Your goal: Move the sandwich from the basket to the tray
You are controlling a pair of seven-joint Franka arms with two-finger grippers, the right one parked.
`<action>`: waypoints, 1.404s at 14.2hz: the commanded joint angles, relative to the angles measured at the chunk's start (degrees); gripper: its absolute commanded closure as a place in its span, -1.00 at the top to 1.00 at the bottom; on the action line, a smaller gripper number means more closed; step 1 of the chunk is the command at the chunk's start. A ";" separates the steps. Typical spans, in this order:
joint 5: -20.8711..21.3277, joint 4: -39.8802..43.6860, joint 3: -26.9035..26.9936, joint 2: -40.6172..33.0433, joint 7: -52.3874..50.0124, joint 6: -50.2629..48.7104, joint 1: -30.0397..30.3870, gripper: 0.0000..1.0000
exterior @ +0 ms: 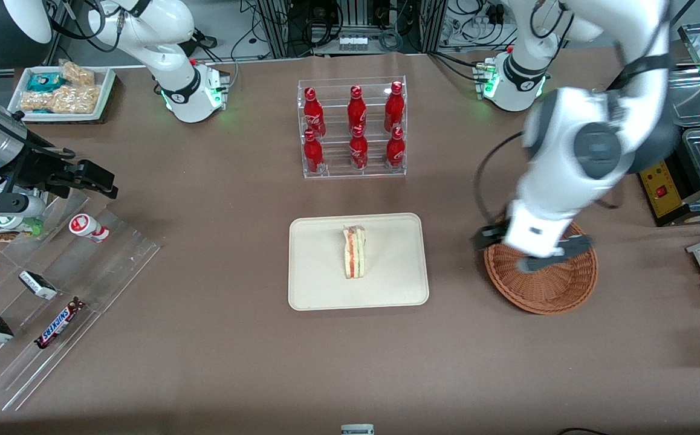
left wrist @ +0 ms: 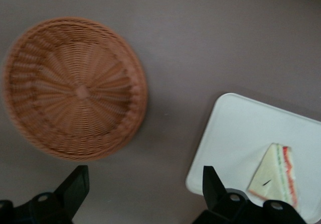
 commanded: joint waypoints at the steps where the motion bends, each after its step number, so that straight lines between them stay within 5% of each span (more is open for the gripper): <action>1: -1.41 -2.03 4.53 -5.41 7.04 -6.37 -0.97 1.00; 9: 1.93 -2.03 6.48 -12.71 7.59 -12.89 -0.71 1.00; 10: 2.02 -2.03 4.47 -12.71 7.67 -12.98 3.99 1.00; 16: 4.21 -1.86 -26.09 -13.85 7.76 -13.25 33.62 1.00; 20: 7.11 -1.50 -36.23 -13.85 8.28 -14.21 43.32 1.00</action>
